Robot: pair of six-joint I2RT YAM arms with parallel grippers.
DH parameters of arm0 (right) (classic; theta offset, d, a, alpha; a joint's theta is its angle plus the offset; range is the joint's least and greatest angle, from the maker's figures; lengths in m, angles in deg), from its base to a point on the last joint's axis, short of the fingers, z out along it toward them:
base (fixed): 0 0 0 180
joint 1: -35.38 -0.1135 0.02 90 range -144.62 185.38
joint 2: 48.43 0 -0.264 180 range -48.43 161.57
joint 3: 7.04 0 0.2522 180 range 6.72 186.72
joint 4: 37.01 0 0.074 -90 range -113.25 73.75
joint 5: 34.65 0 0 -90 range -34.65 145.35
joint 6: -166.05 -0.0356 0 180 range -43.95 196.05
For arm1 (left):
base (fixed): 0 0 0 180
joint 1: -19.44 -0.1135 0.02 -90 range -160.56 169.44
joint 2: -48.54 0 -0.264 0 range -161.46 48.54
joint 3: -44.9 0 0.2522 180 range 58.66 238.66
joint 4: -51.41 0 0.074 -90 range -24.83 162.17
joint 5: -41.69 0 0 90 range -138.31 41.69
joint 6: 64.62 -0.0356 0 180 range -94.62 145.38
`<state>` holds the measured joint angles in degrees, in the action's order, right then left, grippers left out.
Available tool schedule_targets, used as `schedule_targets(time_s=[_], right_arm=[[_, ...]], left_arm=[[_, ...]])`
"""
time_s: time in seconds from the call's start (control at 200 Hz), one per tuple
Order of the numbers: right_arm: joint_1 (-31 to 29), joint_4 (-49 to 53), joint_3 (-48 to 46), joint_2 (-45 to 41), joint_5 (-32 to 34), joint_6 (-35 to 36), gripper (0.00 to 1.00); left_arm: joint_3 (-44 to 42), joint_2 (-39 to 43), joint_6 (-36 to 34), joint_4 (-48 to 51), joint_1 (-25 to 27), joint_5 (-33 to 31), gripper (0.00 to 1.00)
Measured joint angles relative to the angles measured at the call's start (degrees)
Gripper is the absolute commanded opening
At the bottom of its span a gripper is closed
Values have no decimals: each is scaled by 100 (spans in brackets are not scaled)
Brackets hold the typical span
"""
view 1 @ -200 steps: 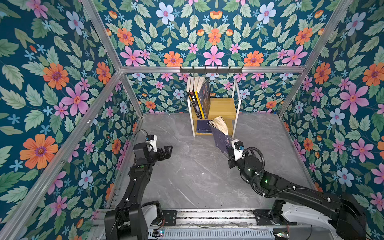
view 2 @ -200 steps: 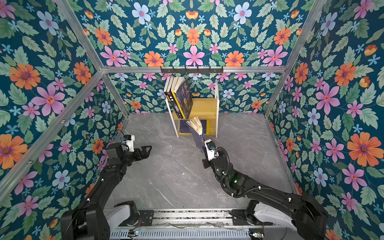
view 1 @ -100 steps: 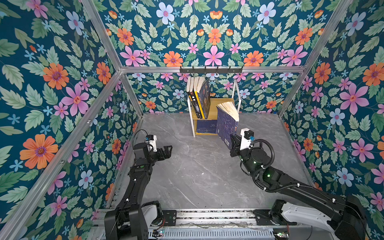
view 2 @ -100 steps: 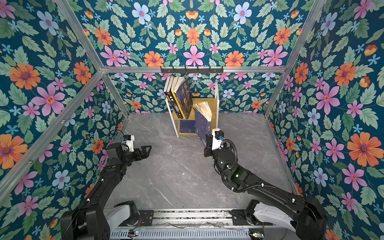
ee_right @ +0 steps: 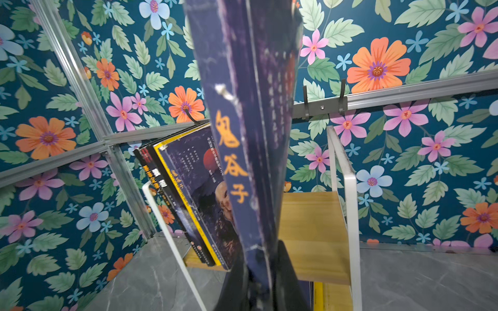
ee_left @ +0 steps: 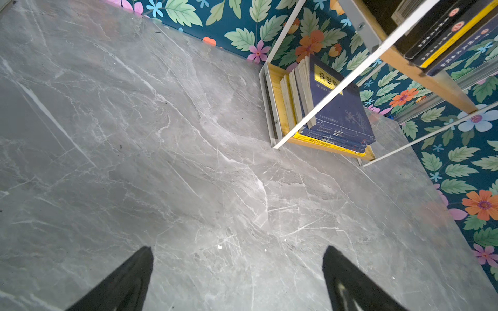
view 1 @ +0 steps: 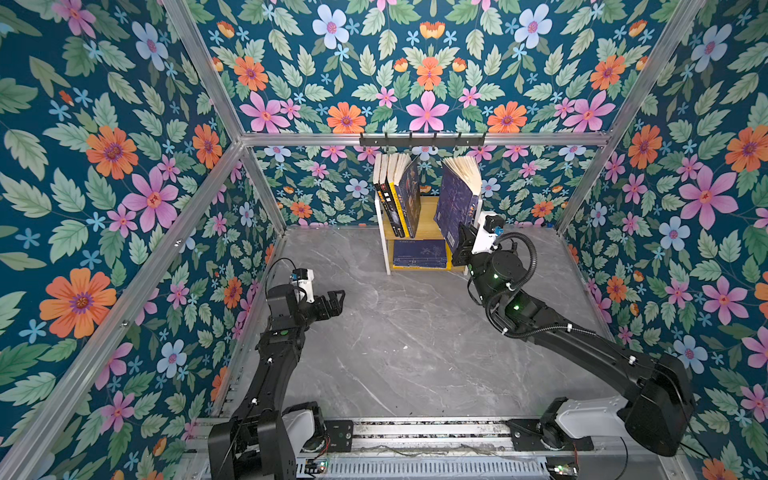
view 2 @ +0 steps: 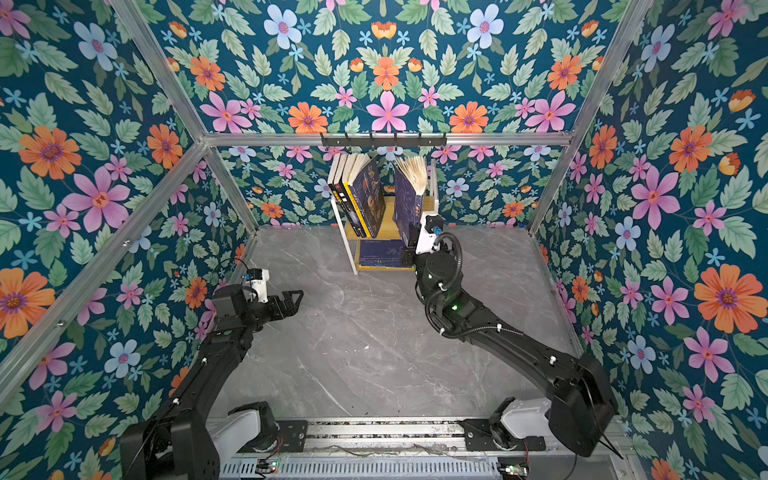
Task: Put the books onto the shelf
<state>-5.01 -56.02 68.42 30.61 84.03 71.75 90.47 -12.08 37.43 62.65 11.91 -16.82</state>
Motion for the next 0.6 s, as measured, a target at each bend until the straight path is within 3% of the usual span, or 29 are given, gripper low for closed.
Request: schedule_targets(time_s=[0.4, 0.6], right_arm=[[424, -516, 1110, 1832, -282, 199, 0], [448, -619, 1340, 2330, -498, 262, 0]], left_arm=[[35, 76, -37, 48, 79, -11, 100], [35, 90, -44, 90, 83, -9, 100]])
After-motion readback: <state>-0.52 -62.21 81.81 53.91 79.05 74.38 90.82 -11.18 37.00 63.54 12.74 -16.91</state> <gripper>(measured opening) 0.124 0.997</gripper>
